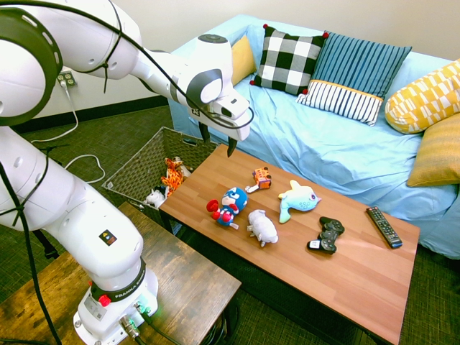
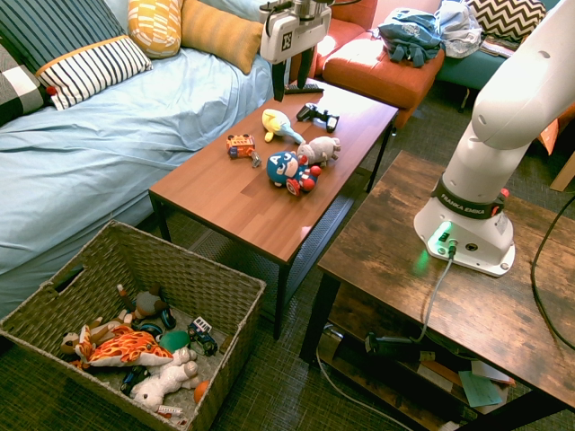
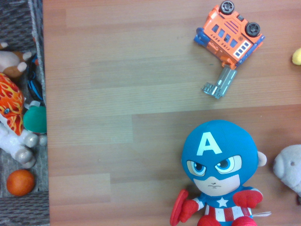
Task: Put the toy car in the basket
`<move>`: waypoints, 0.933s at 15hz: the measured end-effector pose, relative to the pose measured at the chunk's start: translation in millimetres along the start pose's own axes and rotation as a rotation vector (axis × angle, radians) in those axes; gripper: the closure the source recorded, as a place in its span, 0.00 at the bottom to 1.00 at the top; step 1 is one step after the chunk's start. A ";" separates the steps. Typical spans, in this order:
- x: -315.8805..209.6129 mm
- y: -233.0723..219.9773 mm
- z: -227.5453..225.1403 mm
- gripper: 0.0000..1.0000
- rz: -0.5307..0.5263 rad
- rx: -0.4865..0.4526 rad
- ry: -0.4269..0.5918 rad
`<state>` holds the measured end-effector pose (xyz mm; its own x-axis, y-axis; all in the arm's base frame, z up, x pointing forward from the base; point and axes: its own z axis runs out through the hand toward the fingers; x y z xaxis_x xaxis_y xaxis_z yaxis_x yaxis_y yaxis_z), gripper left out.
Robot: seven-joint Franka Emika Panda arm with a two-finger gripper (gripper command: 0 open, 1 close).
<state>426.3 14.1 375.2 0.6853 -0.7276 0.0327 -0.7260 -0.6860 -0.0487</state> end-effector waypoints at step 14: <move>158.2 -63.0 113.0 0.00 -0.238 -0.029 -0.030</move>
<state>587.0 -56.6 270.6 0.8385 -0.5448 0.0097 -0.5447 -0.8385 -0.0142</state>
